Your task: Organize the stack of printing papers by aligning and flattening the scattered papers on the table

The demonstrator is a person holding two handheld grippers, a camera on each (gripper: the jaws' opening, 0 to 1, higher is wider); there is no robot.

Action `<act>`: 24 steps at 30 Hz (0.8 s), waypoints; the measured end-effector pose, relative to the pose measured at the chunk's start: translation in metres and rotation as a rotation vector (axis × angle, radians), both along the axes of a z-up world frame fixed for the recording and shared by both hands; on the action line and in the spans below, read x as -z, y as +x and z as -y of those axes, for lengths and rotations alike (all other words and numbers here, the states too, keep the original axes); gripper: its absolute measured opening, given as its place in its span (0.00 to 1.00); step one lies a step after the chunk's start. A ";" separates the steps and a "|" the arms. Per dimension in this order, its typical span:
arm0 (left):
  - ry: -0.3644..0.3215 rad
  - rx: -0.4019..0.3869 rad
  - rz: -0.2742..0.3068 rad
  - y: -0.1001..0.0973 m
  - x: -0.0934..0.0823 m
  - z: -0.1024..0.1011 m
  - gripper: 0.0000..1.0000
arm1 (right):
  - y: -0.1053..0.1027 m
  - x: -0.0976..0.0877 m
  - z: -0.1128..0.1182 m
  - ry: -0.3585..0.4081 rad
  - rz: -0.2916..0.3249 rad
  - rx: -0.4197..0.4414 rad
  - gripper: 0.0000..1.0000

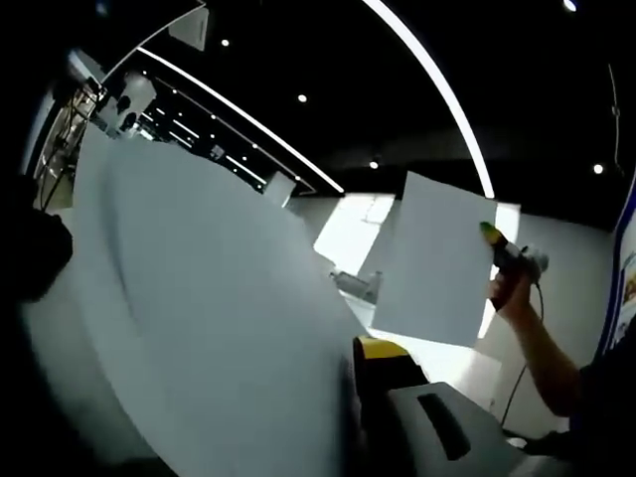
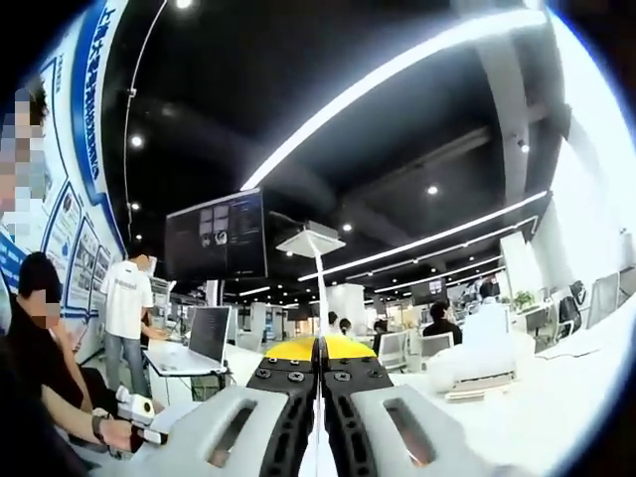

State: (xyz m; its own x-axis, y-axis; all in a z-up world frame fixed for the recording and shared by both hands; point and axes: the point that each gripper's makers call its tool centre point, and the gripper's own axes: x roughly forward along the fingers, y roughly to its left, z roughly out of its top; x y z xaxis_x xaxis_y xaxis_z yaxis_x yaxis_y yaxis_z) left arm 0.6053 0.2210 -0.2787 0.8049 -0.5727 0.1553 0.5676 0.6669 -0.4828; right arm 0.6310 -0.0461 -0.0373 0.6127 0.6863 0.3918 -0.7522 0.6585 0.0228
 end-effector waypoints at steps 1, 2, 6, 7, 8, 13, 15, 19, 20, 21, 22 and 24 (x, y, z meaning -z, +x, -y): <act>0.000 0.000 -0.001 0.000 0.000 0.000 0.14 | -0.001 -0.001 0.000 -0.001 0.003 0.000 0.00; 0.000 -0.001 -0.001 0.000 0.000 0.000 0.15 | -0.002 -0.001 -0.001 0.001 0.005 -0.002 0.00; 0.001 -0.002 -0.001 0.000 0.001 0.000 0.15 | -0.007 -0.004 -0.002 0.005 0.014 -0.013 0.00; 0.002 -0.003 -0.001 0.001 0.001 0.000 0.15 | -0.008 -0.005 -0.003 0.004 0.016 -0.014 0.00; 0.002 -0.003 -0.001 0.001 0.001 0.000 0.15 | -0.009 -0.005 -0.003 0.003 0.019 -0.014 0.00; 0.002 -0.006 -0.001 0.001 0.001 -0.001 0.16 | -0.011 -0.006 -0.008 -0.008 0.031 -0.015 0.00; 0.002 -0.006 -0.001 0.001 0.001 -0.001 0.16 | -0.012 -0.006 -0.010 -0.012 0.036 -0.017 0.00; 0.003 -0.007 -0.001 0.001 0.001 -0.001 0.16 | -0.016 -0.008 -0.013 -0.025 0.047 -0.017 0.00; 0.003 -0.007 -0.002 0.001 0.001 -0.001 0.16 | -0.017 -0.009 -0.013 -0.027 0.052 -0.017 0.00; 0.003 -0.008 -0.003 0.001 0.001 -0.001 0.17 | -0.017 -0.009 -0.014 -0.027 0.054 -0.018 0.00; 0.003 -0.008 -0.005 0.001 0.001 -0.001 0.17 | -0.018 -0.010 -0.014 -0.025 0.052 -0.022 0.00; 0.003 -0.007 -0.007 0.001 0.001 -0.001 0.17 | -0.019 -0.010 -0.014 -0.015 0.048 -0.034 0.00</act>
State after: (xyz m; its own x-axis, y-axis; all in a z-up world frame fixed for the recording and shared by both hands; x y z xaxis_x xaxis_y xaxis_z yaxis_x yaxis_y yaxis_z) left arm 0.6065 0.2223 -0.2800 0.8101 -0.5672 0.1481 0.5594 0.6724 -0.4847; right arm 0.6123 -0.0323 -0.0268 0.5698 0.7122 0.4100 -0.7741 0.6327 -0.0231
